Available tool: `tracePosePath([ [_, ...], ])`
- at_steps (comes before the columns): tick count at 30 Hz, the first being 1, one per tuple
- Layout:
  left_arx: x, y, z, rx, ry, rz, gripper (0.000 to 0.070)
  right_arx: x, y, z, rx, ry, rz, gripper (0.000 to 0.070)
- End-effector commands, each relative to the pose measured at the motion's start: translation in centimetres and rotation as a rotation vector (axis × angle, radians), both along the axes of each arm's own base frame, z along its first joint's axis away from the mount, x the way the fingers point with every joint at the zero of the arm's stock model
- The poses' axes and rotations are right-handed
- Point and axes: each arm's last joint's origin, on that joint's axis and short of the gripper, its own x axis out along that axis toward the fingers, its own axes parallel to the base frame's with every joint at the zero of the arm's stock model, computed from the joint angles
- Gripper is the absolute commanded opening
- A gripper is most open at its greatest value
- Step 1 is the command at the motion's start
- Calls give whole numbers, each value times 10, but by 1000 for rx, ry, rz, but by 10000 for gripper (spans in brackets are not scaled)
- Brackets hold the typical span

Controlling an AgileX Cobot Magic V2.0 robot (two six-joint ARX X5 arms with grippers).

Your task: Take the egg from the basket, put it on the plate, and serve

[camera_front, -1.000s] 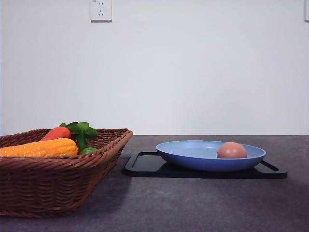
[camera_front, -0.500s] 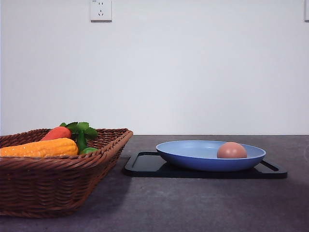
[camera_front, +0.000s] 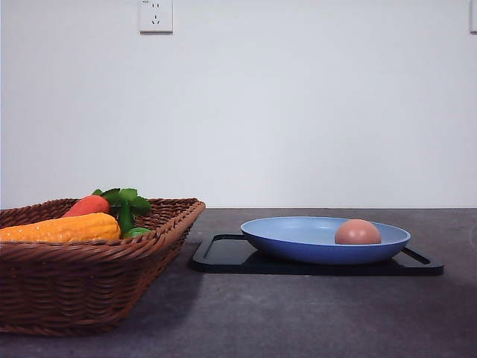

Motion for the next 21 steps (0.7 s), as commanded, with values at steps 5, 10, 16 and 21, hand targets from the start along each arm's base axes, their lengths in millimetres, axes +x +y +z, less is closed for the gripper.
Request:
tracePosePath([
  [5, 2, 0, -8, -4, 15, 1, 0, 0, 0, -1, 11, -5, -2, 0],
  [10, 2, 0, -8, -4, 15, 1, 0, 0, 0, -1, 11, -5, -2, 0],
  [16, 2, 0, -8, -4, 15, 1, 0, 0, 0, -1, 11, -5, -2, 0],
  [21, 2, 0, -8, -4, 15, 1, 0, 0, 0, -1, 11, -5, -2, 0],
])
